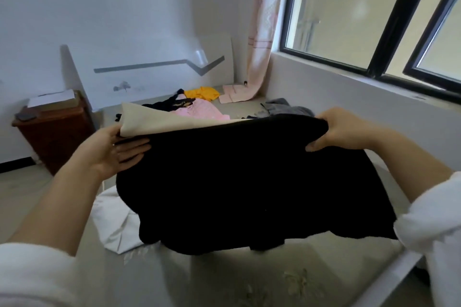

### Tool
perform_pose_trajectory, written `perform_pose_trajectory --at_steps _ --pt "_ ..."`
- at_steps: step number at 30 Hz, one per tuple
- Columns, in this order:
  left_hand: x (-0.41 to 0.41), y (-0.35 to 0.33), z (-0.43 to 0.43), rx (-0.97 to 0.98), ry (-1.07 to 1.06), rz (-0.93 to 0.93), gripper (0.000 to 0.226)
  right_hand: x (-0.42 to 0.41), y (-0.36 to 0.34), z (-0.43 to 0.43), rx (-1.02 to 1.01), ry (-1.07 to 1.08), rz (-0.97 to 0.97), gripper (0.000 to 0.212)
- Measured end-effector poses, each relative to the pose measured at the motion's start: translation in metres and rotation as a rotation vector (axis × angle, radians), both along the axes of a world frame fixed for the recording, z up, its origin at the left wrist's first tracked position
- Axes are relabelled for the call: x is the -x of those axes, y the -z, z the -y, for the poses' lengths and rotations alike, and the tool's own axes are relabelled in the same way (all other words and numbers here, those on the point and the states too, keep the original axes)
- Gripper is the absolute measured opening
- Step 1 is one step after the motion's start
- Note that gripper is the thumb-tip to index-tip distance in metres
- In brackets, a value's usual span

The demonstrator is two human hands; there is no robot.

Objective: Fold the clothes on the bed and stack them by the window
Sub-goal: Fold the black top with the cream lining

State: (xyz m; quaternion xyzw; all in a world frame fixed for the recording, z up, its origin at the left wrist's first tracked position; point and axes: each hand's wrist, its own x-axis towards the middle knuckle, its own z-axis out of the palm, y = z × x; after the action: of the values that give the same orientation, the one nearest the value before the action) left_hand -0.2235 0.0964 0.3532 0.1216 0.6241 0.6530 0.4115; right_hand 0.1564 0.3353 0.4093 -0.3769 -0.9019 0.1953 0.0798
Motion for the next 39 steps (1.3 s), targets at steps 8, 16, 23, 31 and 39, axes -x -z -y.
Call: perform_pose_trajectory --at_steps 8,16,23,31,39 --pt "-0.016 -0.003 -0.054 0.056 -0.175 -0.019 0.019 0.042 0.042 -0.083 -0.554 0.216 0.404 0.021" --pt "-0.020 -0.050 -0.084 -0.408 -0.402 -0.219 0.021 0.101 0.012 -0.152 0.198 0.289 -0.672 0.026" --pt "-0.090 -0.003 -0.028 -0.561 -0.429 -0.292 0.030 0.047 0.061 -0.155 -0.280 -0.087 -0.611 0.040" --pt "-0.223 0.228 0.032 0.314 -0.463 0.127 0.037 -0.035 0.242 -0.142 0.089 -0.139 -0.029 0.058" --pt "-0.311 0.404 0.038 0.926 -0.070 0.287 0.017 -0.103 0.438 -0.091 0.362 -0.126 0.799 0.047"
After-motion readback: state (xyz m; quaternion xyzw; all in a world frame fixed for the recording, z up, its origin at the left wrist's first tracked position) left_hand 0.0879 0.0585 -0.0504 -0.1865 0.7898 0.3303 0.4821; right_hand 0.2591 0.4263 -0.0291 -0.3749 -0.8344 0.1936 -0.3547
